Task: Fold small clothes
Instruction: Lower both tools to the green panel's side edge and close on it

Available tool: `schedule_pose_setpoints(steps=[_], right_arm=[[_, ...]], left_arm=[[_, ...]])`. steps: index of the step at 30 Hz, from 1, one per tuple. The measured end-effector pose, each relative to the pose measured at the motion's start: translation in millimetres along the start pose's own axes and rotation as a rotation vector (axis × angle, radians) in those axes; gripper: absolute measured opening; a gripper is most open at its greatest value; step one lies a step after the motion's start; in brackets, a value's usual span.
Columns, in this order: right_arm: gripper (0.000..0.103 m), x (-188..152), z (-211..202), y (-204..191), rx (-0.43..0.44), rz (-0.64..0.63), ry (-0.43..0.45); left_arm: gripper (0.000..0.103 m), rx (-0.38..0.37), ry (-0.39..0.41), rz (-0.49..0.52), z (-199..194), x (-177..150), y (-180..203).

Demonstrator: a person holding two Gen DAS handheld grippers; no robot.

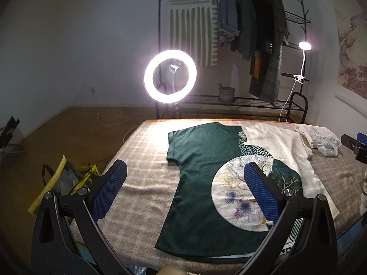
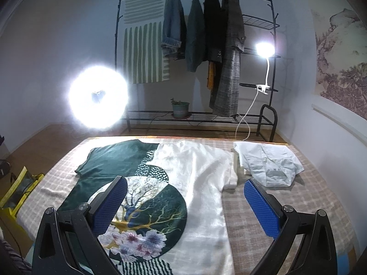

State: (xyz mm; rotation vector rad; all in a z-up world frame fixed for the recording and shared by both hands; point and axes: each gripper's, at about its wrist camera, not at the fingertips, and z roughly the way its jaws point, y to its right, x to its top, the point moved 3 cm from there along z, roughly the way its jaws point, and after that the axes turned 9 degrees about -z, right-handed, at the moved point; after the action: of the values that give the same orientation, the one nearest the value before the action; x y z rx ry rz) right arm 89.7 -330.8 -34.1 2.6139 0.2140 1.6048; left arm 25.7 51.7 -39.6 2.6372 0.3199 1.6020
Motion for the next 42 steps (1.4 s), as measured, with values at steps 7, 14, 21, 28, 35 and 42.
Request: schedule_pose_setpoints(steps=[7,14,21,28,35,42], right_arm=[[0.099,14.1,22.3,-23.9,0.058,-0.074,-0.021],[0.092,58.5,60.8,-67.4,0.229,-0.091,-0.034],[0.082,94.7,115.9,-129.5,0.364,-0.116,-0.084],[0.079,130.8,186.4,-191.3,0.503,-0.055,-0.182],[0.078,135.9,269.8,-265.8,0.559,-0.043,-0.314],[0.075,112.2,336.3,-324.0,0.577,-0.057,-0.445]], left_arm=[[0.095,0.024,-0.116,-0.141,21.7,-33.0,-42.3],[0.077,0.046,-0.297,-0.278,55.1,-78.6,-72.2],[0.076,0.049,-0.415,-0.397,79.8,-107.7,-93.2],[0.071,0.025,-0.493,-0.435,99.4,-124.5,-90.6],[0.071,0.039,-0.55,-0.463,116.4,-137.0,-94.0],[0.07,0.073,-0.582,-0.454,129.4,-145.9,-98.8]])
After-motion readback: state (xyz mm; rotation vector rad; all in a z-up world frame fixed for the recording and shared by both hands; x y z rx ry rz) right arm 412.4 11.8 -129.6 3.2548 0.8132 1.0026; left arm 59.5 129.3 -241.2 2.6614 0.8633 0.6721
